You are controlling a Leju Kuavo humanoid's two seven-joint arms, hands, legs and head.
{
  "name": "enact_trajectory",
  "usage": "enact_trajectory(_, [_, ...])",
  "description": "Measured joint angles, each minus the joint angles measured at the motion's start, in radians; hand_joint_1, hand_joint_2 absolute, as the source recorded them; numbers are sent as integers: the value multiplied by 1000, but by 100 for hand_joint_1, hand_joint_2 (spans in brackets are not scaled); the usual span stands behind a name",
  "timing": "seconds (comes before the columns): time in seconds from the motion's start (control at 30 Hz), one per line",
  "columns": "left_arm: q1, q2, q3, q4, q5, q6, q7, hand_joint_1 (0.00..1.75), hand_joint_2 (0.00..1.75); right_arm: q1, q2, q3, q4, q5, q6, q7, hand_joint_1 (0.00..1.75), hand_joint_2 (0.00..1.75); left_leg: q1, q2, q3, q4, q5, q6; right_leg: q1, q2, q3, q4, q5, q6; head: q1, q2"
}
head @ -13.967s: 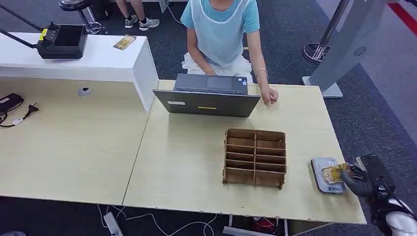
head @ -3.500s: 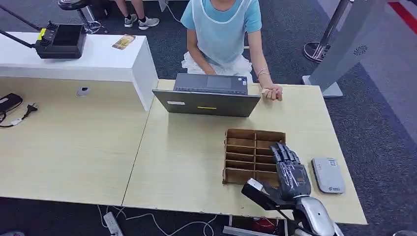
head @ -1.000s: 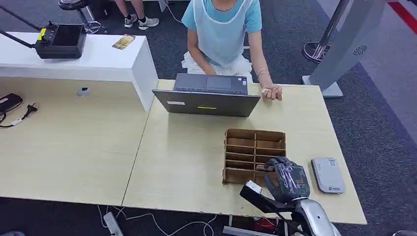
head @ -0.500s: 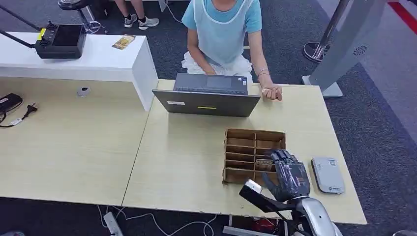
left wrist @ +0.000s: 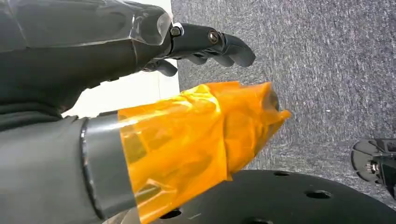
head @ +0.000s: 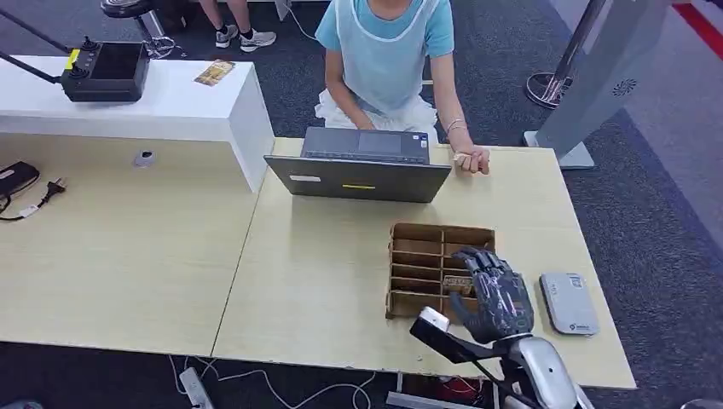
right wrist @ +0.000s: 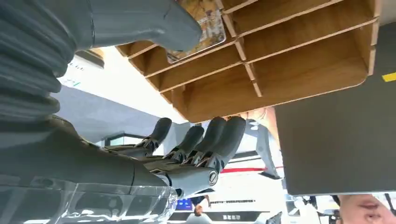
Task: Pass the card to the sensor for recognition and then transmit it.
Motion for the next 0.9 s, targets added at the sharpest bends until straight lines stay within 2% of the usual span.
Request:
enact_trajectory(0.07, [0, 0, 0, 0, 2, 0, -1, 0, 0, -4, 2, 3, 11, 0, 1, 0, 73, 175, 0, 0, 0, 0, 0, 0, 0, 0, 0, 0, 0, 0, 0, 0])
enact_trajectory(0.1, [0, 0, 0, 0, 3, 0, -2, 0, 0, -6, 3, 4, 14, 0, 2, 0, 63, 175, 0, 0, 0, 0, 0, 0, 0, 0, 0, 0, 0, 0, 0, 0])
enact_trajectory(0.2, [0, 0, 0, 0, 3, 0, -2, 0, 0, -13, 5, 8, 25, 0, 8, 0, 51, 175, 0, 0, 0, 0, 0, 0, 0, 0, 0, 0, 0, 0, 0, 0])
enact_trajectory(0.4, [0, 0, 0, 0, 3, 0, -2, 0, 0, -27, 14, 11, 53, 7, 14, 19, 45, 175, 0, 0, 0, 0, 0, 0, 0, 0, 0, 0, 0, 0, 0, 0])
enact_trajectory(0.57, [0, 0, 0, 0, 2, -1, -2, 0, 0, -30, 20, 13, 72, 10, 14, 27, 47, 175, 0, 0, 0, 0, 0, 0, 0, 0, 0, 0, 0, 0, 0, 0])
enact_trajectory(0.6, [0, 0, 0, 0, 0, -1, -2, 0, 0, -30, 21, 13, 76, 11, 14, 30, 59, 175, 0, 0, 0, 0, 0, 0, 0, 0, 0, 0, 0, 0, 0, 0])
enact_trajectory(0.7, [0, 0, 0, 0, -2, -1, -2, 0, 0, -29, 23, 13, 84, 13, 14, 37, 65, 175, 0, 0, 0, 0, 0, 0, 0, 0, 0, 0, 0, 0, 0, 0])
enact_trajectory(0.9, [0, 0, 0, 0, -2, -2, -2, 0, 0, -24, 24, 11, 92, 21, 13, 43, 66, 175, 0, 0, 0, 0, 0, 0, 0, 0, 0, 0, 0, 0, 0, 0])
